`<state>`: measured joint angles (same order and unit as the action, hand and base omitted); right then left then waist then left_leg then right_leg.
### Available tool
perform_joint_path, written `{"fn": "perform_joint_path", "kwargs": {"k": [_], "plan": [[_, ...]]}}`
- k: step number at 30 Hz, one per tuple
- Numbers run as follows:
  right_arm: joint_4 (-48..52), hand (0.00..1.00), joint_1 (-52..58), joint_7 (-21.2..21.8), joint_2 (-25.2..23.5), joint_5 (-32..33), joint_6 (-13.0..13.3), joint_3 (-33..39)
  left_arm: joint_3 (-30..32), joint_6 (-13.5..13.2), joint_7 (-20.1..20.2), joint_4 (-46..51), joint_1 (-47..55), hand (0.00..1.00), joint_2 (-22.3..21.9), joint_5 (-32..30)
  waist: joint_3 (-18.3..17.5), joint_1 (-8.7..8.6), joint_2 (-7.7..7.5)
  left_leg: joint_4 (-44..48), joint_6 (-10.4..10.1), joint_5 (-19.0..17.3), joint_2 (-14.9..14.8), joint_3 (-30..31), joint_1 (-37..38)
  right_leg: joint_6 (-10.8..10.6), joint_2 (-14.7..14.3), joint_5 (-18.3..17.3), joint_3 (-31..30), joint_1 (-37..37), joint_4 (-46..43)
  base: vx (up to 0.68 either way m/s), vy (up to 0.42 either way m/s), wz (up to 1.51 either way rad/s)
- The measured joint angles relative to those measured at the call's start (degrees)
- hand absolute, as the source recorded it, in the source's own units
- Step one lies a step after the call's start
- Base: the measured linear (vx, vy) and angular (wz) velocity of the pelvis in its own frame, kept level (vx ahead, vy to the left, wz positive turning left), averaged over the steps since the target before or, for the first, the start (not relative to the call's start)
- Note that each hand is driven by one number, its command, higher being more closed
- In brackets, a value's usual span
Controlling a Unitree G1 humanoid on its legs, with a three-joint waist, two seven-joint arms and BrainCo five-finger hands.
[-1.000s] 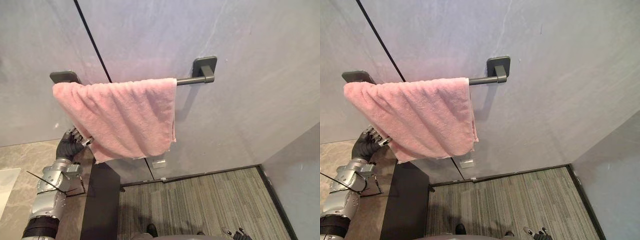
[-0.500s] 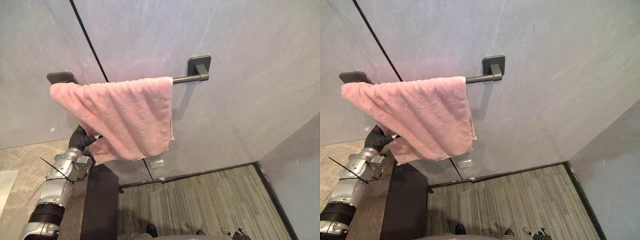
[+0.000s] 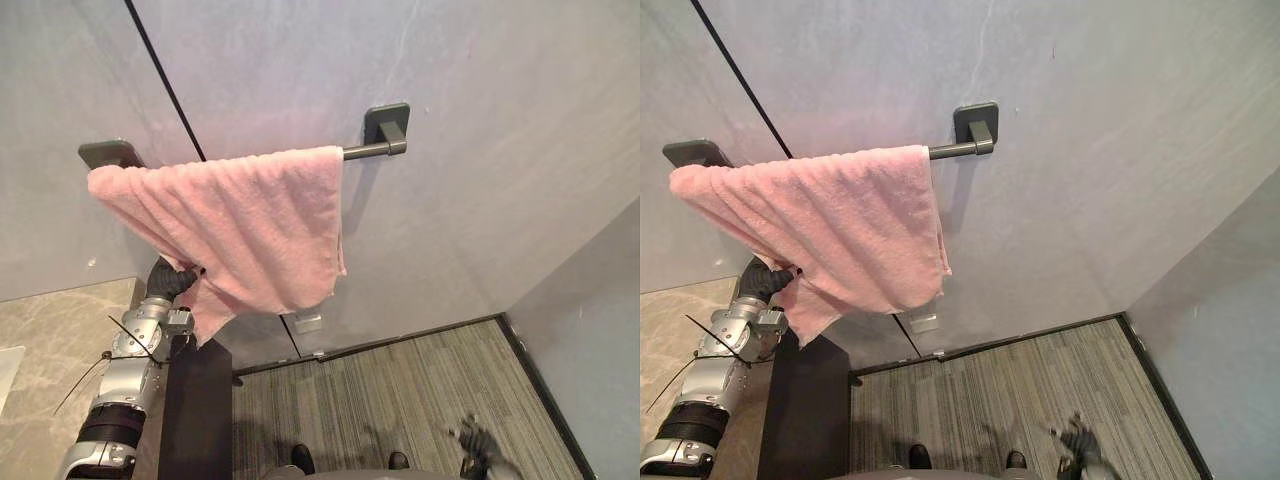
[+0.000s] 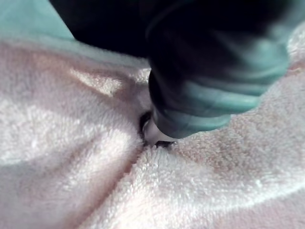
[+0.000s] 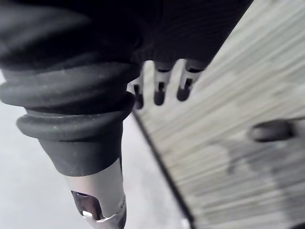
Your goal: Organize washtable
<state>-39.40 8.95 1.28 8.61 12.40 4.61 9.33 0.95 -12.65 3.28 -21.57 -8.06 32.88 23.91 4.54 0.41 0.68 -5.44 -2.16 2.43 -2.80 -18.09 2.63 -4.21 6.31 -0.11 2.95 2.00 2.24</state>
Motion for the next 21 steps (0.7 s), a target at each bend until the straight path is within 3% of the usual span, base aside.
{"fn": "perform_joint_path", "kwargs": {"k": [2, 11, 16, 21], "plan": [[7.01, 0.0, -0.98, 1.13, 1.19, 1.98, 1.32, -0.85, 0.0, 0.0, 0.01, 0.07, -0.37, 1.0, 0.0, -0.03, -0.4, -0.03, -0.73, 0.01, 0.07, 0.05, -0.01, -0.04, 0.03, -0.09, -0.01, 0.09, -0.04, -0.01, 0.01, -0.01, 0.0, -0.03], [33.7, 0.0, -5.52, 4.17, 9.3, 10.91, 2.51, -4.05, 0.06, 0.5, 0.08, 1.98, -0.48, 1.0, -0.33, -1.15, -0.5, -0.15, -1.88, 0.02, 0.45, 0.42, -0.14, -1.0, 0.13, -0.18, -0.07, 0.83, -1.67, -0.44, 0.1, -0.02, -0.004, -0.06], [37.87, 0.0, -11.11, 5.21, 13.42, 17.35, 3.58, -9.29, 0.94, 0.98, 0.11, 3.04, -0.57, 1.0, -0.64, -1.08, -0.56, -0.92, -3.15, -0.04, 0.6, 0.73, -0.17, -1.56, -0.22, -0.21, -0.09, 1.32, -2.36, -1.2, -0.04, -0.05, -0.006, -0.06], [38.11, 0.0, -16.16, 5.24, 16.14, 23.27, 3.56, -15.2, 0.87, 1.23, 0.11, 3.03, -1.71, 1.0, -0.66, -1.01, -0.51, -0.88, -3.26, -0.33, 0.76, 1.05, -0.1, -1.76, -0.42, -0.29, -0.03, 1.67, -2.63, -1.48, -0.01, -0.04, 0.001, -0.02]]}}
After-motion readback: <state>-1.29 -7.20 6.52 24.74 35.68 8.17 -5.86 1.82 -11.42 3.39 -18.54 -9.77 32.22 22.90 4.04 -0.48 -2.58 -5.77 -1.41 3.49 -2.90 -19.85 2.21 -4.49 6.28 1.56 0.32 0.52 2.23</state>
